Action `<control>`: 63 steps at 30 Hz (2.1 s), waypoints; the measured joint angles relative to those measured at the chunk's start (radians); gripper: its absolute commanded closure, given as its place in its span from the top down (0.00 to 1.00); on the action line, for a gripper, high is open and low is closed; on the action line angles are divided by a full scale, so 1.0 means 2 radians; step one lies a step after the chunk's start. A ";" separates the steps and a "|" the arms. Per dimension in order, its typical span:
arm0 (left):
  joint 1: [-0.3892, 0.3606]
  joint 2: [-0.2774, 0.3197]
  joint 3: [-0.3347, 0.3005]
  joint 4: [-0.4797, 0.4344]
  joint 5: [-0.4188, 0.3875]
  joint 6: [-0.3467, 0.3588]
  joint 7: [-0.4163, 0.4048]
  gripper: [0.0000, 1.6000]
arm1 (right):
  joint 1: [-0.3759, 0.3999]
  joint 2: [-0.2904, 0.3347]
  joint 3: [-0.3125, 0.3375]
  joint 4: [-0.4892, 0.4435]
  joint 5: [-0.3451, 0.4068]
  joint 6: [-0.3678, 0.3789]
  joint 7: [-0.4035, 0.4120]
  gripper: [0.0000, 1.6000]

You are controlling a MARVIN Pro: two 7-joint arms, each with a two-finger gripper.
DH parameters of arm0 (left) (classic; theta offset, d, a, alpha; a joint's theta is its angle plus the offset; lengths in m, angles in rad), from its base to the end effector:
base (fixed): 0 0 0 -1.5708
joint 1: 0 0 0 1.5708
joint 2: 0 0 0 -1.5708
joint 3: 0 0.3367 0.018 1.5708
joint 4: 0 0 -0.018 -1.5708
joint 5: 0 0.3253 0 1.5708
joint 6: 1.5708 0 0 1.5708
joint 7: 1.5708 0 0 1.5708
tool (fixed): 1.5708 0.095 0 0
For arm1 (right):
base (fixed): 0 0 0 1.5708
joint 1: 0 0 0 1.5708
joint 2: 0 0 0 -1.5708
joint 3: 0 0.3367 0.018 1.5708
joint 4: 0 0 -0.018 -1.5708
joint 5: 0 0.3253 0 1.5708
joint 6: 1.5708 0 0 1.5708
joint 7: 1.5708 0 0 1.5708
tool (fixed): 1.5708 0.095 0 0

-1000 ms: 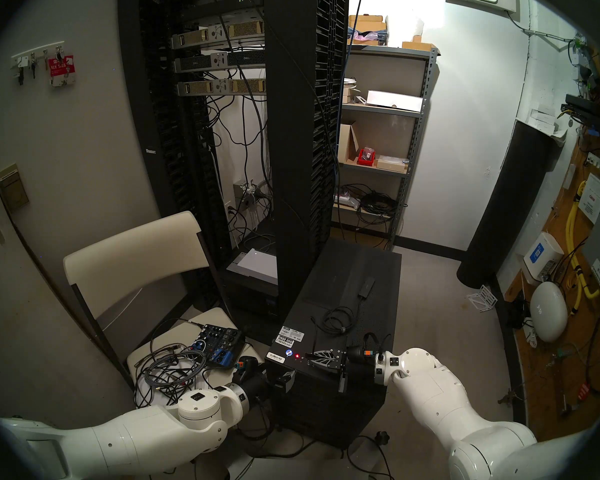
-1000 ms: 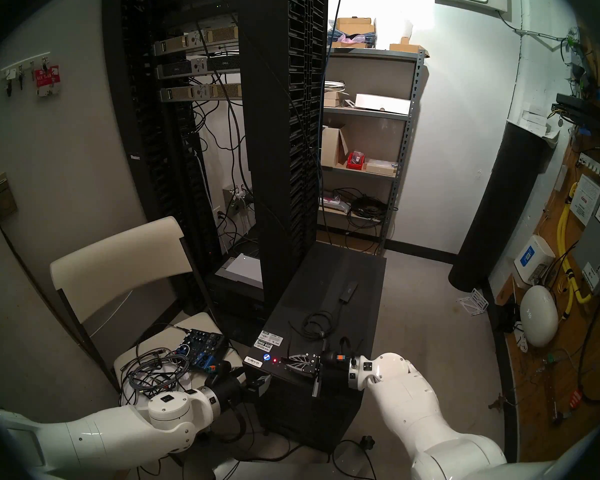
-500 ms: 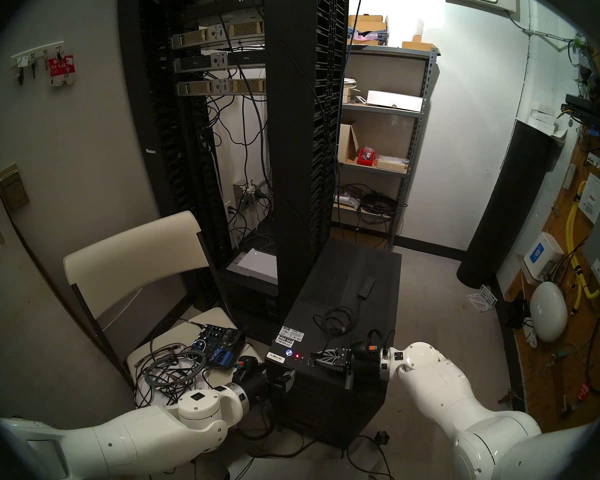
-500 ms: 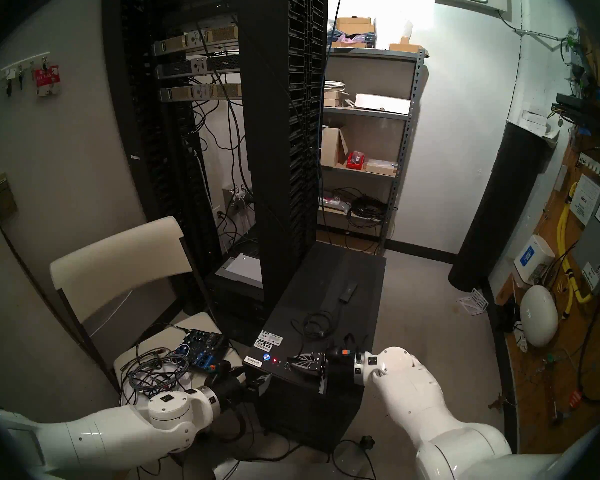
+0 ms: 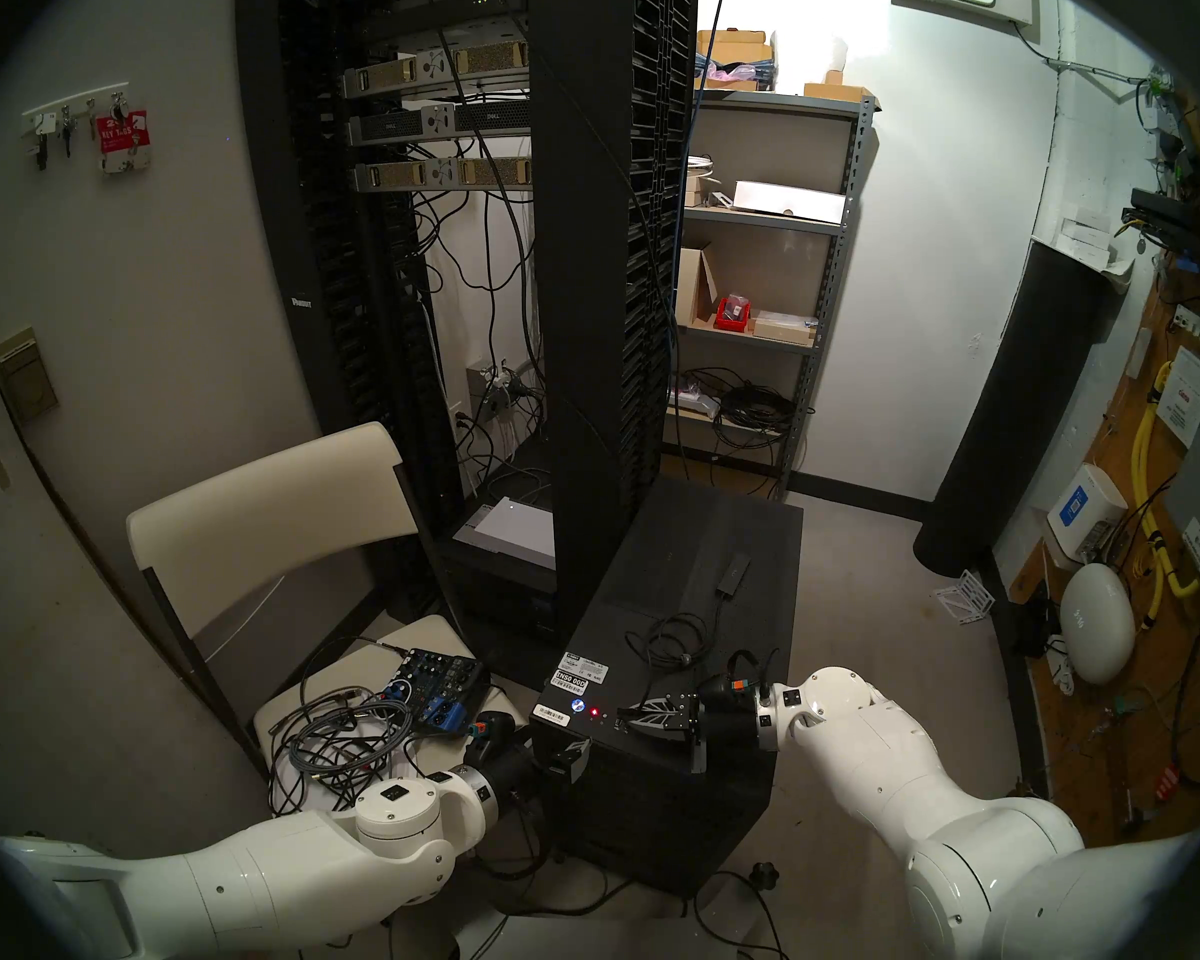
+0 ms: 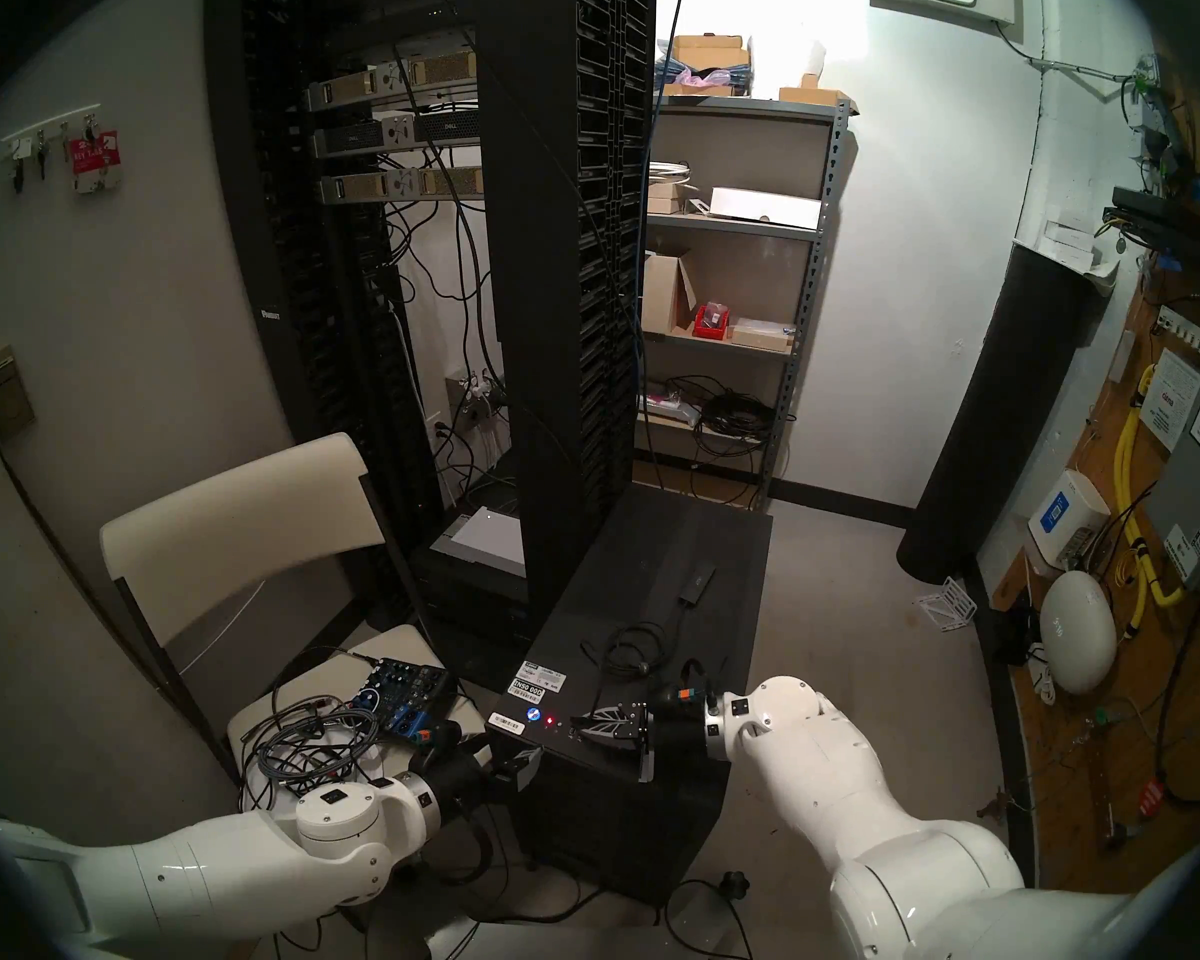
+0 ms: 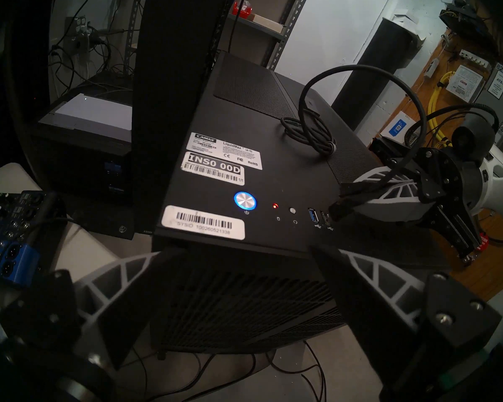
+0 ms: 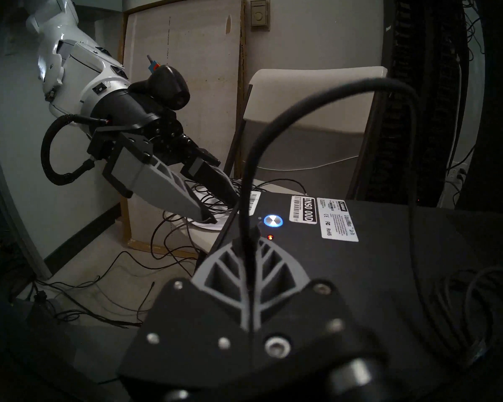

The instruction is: Insert the cable into the workstation's USB slot

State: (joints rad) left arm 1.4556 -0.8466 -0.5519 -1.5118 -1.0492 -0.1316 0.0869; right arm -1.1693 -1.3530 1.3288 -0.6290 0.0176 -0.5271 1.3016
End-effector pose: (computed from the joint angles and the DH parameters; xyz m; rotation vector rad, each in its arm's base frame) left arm 0.2997 -0.0198 -0.4941 2.3150 -0.2505 1.2021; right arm 0.4241 0.0040 -0.5103 -1.5248 -1.3443 -1.1657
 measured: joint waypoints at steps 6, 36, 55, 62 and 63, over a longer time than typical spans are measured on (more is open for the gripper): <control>0.000 0.000 -0.001 0.000 -0.004 0.000 -0.001 1.00 | 0.007 0.000 -0.007 0.003 -0.003 0.015 0.004 0.00; 0.000 0.006 -0.004 -0.014 -0.009 0.003 -0.001 1.00 | 0.031 0.000 -0.032 0.018 -0.001 0.071 0.009 0.00; -0.001 0.008 -0.005 -0.020 -0.005 0.011 0.002 1.00 | 0.031 0.006 -0.042 0.021 0.015 0.080 0.011 0.00; -0.001 0.009 -0.005 -0.023 -0.004 0.013 0.004 1.00 | 0.032 0.008 -0.047 0.021 0.020 0.082 0.011 0.00; -0.001 0.009 -0.005 -0.023 -0.004 0.013 0.004 1.00 | 0.032 0.008 -0.047 0.021 0.020 0.082 0.011 0.00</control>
State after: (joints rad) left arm 1.4528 -0.8292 -0.5626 -1.5573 -1.0570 -0.1051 0.0949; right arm -1.1056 -1.3371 1.2339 -0.5866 0.0583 -0.3641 1.3242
